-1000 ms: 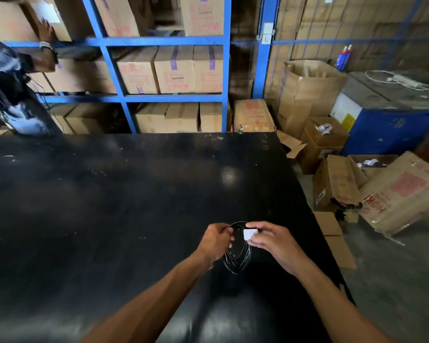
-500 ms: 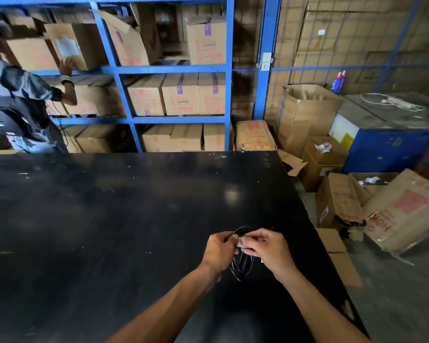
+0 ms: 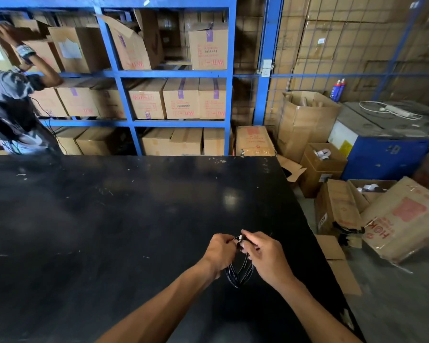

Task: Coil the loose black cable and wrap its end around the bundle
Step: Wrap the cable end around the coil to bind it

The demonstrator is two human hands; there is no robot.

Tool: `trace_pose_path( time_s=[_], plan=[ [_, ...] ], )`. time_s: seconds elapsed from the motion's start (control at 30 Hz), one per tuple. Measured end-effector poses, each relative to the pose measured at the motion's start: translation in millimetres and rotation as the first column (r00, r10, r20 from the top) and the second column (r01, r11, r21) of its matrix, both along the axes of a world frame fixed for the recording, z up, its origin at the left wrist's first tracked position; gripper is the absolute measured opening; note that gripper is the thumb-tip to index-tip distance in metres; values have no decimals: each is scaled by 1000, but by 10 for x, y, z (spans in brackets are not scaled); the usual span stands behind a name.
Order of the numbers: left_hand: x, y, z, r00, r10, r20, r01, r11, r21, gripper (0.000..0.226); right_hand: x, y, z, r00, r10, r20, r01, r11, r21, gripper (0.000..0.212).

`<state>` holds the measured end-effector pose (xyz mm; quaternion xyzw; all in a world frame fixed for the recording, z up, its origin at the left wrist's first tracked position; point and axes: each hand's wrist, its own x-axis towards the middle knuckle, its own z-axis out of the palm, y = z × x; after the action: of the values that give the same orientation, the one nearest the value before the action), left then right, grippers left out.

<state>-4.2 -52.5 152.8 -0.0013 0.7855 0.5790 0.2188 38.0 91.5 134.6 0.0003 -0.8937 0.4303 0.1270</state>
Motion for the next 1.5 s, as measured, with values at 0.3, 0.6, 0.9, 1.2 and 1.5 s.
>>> trace_pose_path(
  time_s=[0.3, 0.6, 0.9, 1.2, 1.5],
  plan=[
    [66, 90, 8, 975, -83, -205, 21, 958, -287, 20, 83, -252, 274, 999, 28, -24, -5, 743, 669, 30],
    [-55, -96, 16, 969, -19, -245, -67, 939, -337, 20, 77, -104, 309, 996, -45, 81, -43, 549, 834, 19],
    [-114, -301, -4, 903, -49, -427, -78, 958, -274, 25, 30, 60, 361, 956, -6, 294, 29, 997, -74, 23],
    [-72, -242, -37, 914, -87, -397, -29, 960, -278, 25, 53, 106, 167, 958, 13, 286, 44, 980, -193, 7],
    [-68, -191, -48, 926, -83, -369, -14, 967, -254, 27, 119, 34, 165, 993, 13, 121, -21, 998, 64, 34]
  ],
)
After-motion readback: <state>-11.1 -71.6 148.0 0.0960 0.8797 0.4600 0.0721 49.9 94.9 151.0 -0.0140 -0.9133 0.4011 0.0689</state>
